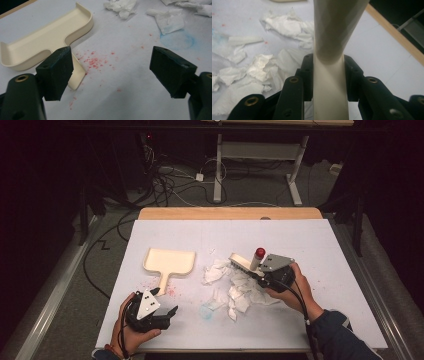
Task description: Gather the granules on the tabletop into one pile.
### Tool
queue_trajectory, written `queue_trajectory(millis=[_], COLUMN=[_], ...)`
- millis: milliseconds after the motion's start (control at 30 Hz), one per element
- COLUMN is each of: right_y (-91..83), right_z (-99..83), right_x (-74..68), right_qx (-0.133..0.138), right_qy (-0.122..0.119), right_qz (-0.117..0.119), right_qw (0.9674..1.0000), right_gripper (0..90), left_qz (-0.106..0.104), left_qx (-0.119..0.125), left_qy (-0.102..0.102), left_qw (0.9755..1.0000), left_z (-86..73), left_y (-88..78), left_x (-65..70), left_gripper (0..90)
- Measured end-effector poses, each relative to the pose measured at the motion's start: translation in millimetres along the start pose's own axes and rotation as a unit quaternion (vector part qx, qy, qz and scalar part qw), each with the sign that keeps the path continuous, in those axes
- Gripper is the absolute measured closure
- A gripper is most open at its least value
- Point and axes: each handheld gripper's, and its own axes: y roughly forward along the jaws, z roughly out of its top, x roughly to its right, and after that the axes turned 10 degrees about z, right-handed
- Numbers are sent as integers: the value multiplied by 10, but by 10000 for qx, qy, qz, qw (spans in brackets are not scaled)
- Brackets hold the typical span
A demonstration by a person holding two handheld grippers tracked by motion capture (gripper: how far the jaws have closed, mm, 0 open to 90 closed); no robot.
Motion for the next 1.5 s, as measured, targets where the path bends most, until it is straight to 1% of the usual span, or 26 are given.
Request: queue_trajectory(millis=[100, 167, 233, 267, 333, 367, 433, 500, 567, 600, 633, 733, 767, 867, 933, 967, 1033, 1067, 1100, 1133, 1167, 1233, 1267, 1333, 1367, 1500], right_y=[-112, -140, -238, -238, -358, -358, -492, -536, -623, -699, -699, -754, -755, -711, -687, -640, -590, -590, -541, -541, -483, -425, -425, -363, -363, -293], right_z=[11, 7, -13, -13, -45, -45, -94, -115, -160, -211, -211, -302, -375, -453, -464, -458, -430, -430, -379, -379, -338, -298, -298, -246, -246, -175], right_x=[64, 84, 143, 143, 188, 188, 222, 231, 256, 273, 273, 292, 307, 293, 276, 216, 142, 142, 65, 65, 3, -50, -50, -83, -83, -113], right_qx=[130, 166, 255, 255, 322, 322, 355, 365, 323, 215, 215, -145, -333, -562, -628, -707, -703, -703, -714, -714, -621, -491, -491, -259, -259, -22], right_qy=[77, 123, 171, 171, 264, 264, 367, 431, 471, 610, 610, 849, 1043, 1235, 1227, 1307, 1270, 1270, 1216, 1216, 1231, 1278, 1278, 1411, 1411, 1539], right_qz=[-121, -149, -233, -233, -294, -294, -373, -388, -437, -504, -504, -660, -671, -600, -569, -500, -425, -425, -451, -451, -450, -461, -461, -419, -419, -391], right_qw=[9998, 9997, 9993, 9993, 9987, 9987, 9980, 9976, 9974, 9966, 9966, 9941, 9917, 9889, 9888, 9876, 9885, 9885, 9890, 9890, 9894, 9895, 9895, 9888, 9888, 9873], right_gripper=[685, 684, 685, 685, 685, 685, 684, 685, 685, 685, 685, 684, 685, 684, 685, 685, 684, 684, 684, 684, 685, 684, 684, 684, 684, 684], left_qz=[-5, -11, -13, -14, -10, -13, -6, -10, -6, -9, -14, -22, -23, -36, -47, -51, -59, -67, -76, -87, -99, -114, -114, -118, -118, -122], left_qx=[1, -7, -4, -5, -6, -4, -11, -15, -5, 0, 0, -15, -16, -12, -12, -18, -19, -24, -37, -33, -36, -32, -34, -34, -35, -43], left_qy=[-4, 0, 4, 1, 10, 7, 6, 5, 6, 7, 5, 24, 32, 31, 20, 19, 29, 28, 42, 41, 43, 46, 46, 54, 46, 35], left_qw=[10000, 10000, 10000, 10000, 10000, 10000, 10000, 10000, 10000, 10000, 10000, 10000, 10000, 10000, 10000, 10000, 10000, 10000, 10000, 9999, 9999, 9999, 9999, 9999, 9999, 9999], left_z=[-1, -1, -1, -1, -1, -2, -2, -2, 0, 1, 2, 4, 5, 10, 13, 14, 16, 17, 17, 16, 16, 17, 18, 17, 17, 16], left_y=[-1, 1, 1, -1, -5, -6, -6, -8, -13, -15, -15, -10, -9, -9, -4, -1, 5, 8, 9, 12, 14, 15, 15, 15, 17, 22], left_x=[4, 4, 3, 3, 1, 0, -1, -2, 1, 1, 1, 7, 10, 13, 13, 15, 19, 21, 20, 22, 23, 25, 26, 25, 24, 20], left_gripper=[186, 186, 186, 186, 186, 186, 186, 186, 186, 186, 186, 186, 186, 186, 186, 186, 186, 186, 187, 187, 187, 187, 187, 187, 187, 187])
